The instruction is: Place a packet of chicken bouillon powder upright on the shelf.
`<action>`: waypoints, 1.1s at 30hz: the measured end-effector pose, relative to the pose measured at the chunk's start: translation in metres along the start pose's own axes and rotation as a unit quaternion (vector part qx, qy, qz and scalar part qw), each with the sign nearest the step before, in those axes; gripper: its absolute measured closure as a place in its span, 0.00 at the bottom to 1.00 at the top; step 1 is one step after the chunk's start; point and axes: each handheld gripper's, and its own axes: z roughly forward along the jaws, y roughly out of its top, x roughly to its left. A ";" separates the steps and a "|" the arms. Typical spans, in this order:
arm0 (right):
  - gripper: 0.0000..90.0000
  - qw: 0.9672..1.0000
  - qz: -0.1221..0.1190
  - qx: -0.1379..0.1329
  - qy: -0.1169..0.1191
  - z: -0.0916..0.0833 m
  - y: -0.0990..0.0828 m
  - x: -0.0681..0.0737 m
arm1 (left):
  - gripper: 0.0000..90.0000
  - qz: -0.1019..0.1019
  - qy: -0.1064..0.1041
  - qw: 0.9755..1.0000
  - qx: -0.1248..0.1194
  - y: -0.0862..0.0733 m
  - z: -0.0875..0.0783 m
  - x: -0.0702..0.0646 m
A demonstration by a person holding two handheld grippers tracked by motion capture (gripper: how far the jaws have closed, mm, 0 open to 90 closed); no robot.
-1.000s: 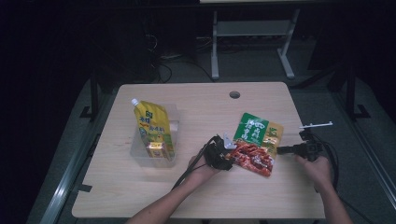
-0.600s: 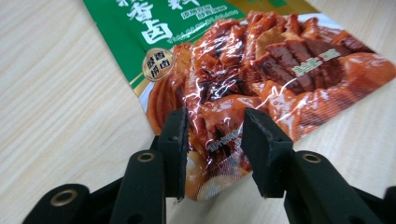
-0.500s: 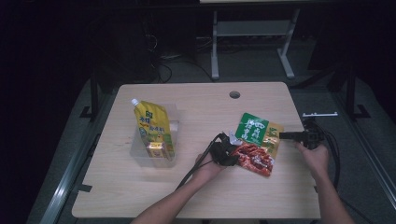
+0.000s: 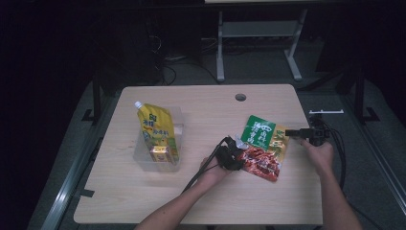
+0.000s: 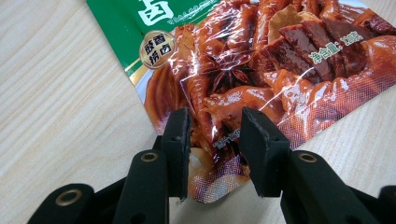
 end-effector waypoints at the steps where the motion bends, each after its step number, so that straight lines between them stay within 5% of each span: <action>1: 0.57 1.000 0.002 -0.001 0.002 0.000 0.000 -0.001 | 0.70 0.000 0.000 1.000 0.000 0.000 0.000 0.000; 13: 0.61 0.999 0.029 0.005 0.025 0.009 0.003 -0.011 | 0.69 0.000 -0.001 1.000 0.001 0.000 0.001 0.000; 20: 0.72 0.997 0.040 0.023 0.066 0.014 0.001 -0.011 | 0.69 0.001 0.002 1.000 0.000 0.000 0.001 -0.001; 23: 0.73 0.993 0.046 0.041 0.105 0.020 -0.001 -0.009 | 0.69 0.002 0.002 1.000 -0.001 0.000 0.001 0.000; 27: 0.75 0.990 0.036 0.054 0.123 0.025 -0.002 -0.003 | 0.69 0.003 0.002 1.000 -0.002 0.000 0.001 0.000; 33: 0.93 0.992 0.017 0.054 0.111 0.022 -0.004 0.004 | 0.68 0.000 0.003 1.000 -0.005 0.000 0.002 -0.001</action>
